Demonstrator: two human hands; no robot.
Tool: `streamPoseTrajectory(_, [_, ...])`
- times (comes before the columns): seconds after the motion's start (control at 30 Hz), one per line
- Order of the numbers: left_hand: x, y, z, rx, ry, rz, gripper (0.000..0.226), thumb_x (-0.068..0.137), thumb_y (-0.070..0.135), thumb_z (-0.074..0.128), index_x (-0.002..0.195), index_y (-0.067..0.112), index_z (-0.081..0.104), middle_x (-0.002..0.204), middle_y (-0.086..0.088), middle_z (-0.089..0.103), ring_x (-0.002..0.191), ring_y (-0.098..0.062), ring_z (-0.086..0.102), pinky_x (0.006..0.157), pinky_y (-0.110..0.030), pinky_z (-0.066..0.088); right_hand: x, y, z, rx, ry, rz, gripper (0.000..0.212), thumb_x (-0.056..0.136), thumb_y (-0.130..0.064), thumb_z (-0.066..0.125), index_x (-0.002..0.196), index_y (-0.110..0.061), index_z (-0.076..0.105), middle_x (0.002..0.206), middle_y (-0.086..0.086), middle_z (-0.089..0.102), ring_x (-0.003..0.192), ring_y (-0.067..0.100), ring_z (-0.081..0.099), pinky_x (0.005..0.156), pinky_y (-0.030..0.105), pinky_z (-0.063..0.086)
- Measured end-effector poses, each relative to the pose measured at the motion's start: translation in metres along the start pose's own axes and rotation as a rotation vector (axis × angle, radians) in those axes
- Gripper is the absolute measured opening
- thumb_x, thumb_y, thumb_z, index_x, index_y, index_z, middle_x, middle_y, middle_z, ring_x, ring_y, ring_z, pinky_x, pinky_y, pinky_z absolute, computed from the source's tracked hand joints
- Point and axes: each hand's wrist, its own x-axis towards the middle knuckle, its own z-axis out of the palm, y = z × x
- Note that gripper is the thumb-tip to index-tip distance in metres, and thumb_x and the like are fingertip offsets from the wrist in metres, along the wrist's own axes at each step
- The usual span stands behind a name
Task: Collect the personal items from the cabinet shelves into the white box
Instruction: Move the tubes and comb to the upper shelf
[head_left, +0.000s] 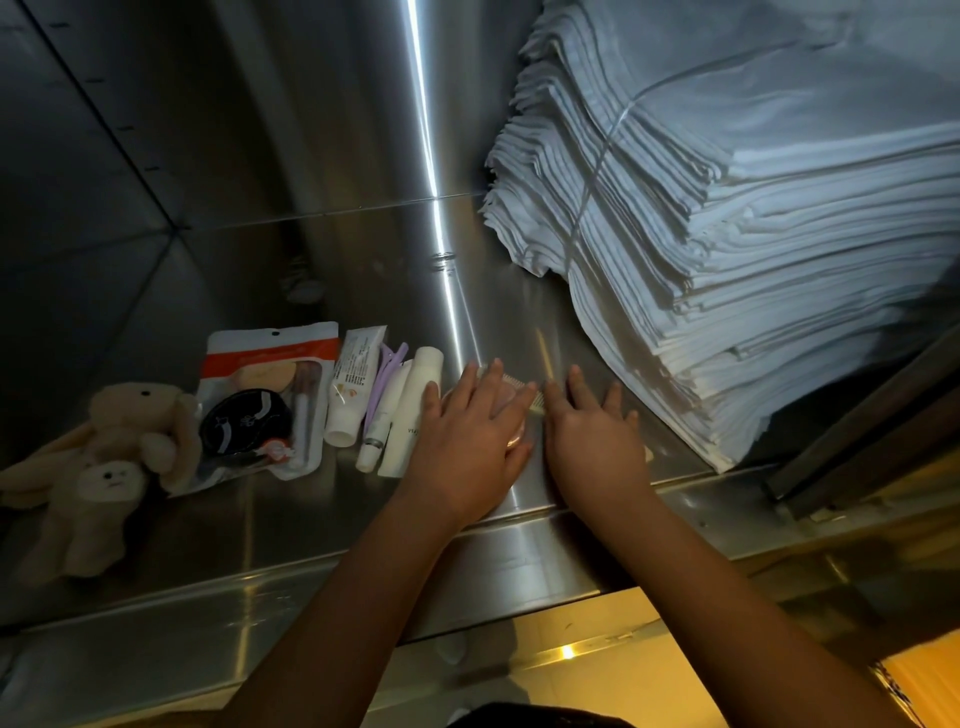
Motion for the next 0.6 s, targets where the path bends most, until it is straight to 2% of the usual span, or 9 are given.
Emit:
streamPoseTrajectory(0.23, [0.000, -0.001, 0.001, -0.032, 0.008, -0.012, 0.056, 0.094, 0.047, 0.034, 0.145, 0.033, 0.014, 0.156, -0.002, 0.002, 0.141, -0.021, -0.003, 0.111, -0.049, 0.003, 0.002, -0.004, 0.000, 0.042, 0.019, 0.044, 0.053, 0.097, -0.027, 0.036, 0.146, -0.017, 0.017, 0.155, 0.011, 0.011, 0.137, 0.045, 0.010, 0.107, 0.054, 0.021])
streamPoseTrajectory(0.3, [0.000, -0.002, 0.002, -0.044, 0.015, -0.013, 0.056, 0.094, 0.047, 0.034, 0.145, 0.034, 0.013, 0.156, -0.002, 0.002, 0.142, -0.021, -0.004, 0.111, -0.048, 0.002, -0.004, -0.005, -0.001, 0.061, 0.079, -0.033, 0.053, 0.095, -0.026, 0.042, 0.144, -0.014, 0.025, 0.152, 0.014, 0.022, 0.135, 0.044, 0.021, 0.105, 0.051, 0.028])
streamPoseTrajectory(0.37, [0.001, -0.003, 0.003, -0.045, 0.012, -0.014, 0.057, 0.094, 0.048, 0.033, 0.145, 0.034, 0.012, 0.156, -0.001, 0.001, 0.142, -0.020, -0.005, 0.111, -0.048, 0.001, -0.009, -0.001, -0.002, 0.141, 0.197, -0.159, 0.046, 0.091, -0.020, 0.050, 0.135, -0.009, 0.043, 0.142, 0.017, 0.040, 0.126, 0.040, 0.039, 0.101, 0.046, 0.035])
streamPoseTrajectory(0.4, [0.002, -0.004, 0.003, -0.041, 0.004, -0.012, 0.058, 0.094, 0.049, 0.032, 0.145, 0.034, 0.010, 0.156, 0.000, 0.000, 0.142, -0.020, -0.006, 0.111, -0.047, 0.001, -0.012, 0.003, -0.003, 0.170, 0.211, -0.205, 0.044, 0.091, -0.019, 0.050, 0.134, -0.010, 0.046, 0.140, 0.014, 0.044, 0.126, 0.036, 0.042, 0.102, 0.044, 0.033])
streamPoseTrajectory(0.5, [0.003, -0.006, 0.003, -0.034, -0.020, 0.006, 0.060, 0.094, 0.050, 0.027, 0.147, 0.031, 0.005, 0.156, 0.000, -0.005, 0.141, -0.018, -0.011, 0.111, -0.045, -0.003, -0.016, 0.017, -0.003, 0.151, 0.138, -0.311, 0.045, 0.095, -0.027, 0.042, 0.139, -0.019, 0.038, 0.148, 0.005, 0.033, 0.135, 0.030, 0.028, 0.108, 0.044, 0.017])
streamPoseTrajectory(0.6, [0.001, -0.011, 0.002, -0.058, -0.017, -0.001, 0.058, 0.095, 0.046, 0.024, 0.147, 0.028, 0.004, 0.156, 0.000, -0.007, 0.140, -0.016, -0.014, 0.111, -0.044, -0.005, -0.018, 0.025, -0.002, 0.172, 0.074, -0.337, 0.048, 0.097, -0.032, 0.038, 0.143, -0.024, 0.030, 0.154, 0.000, 0.016, 0.142, 0.025, 0.010, 0.111, 0.043, 0.006])
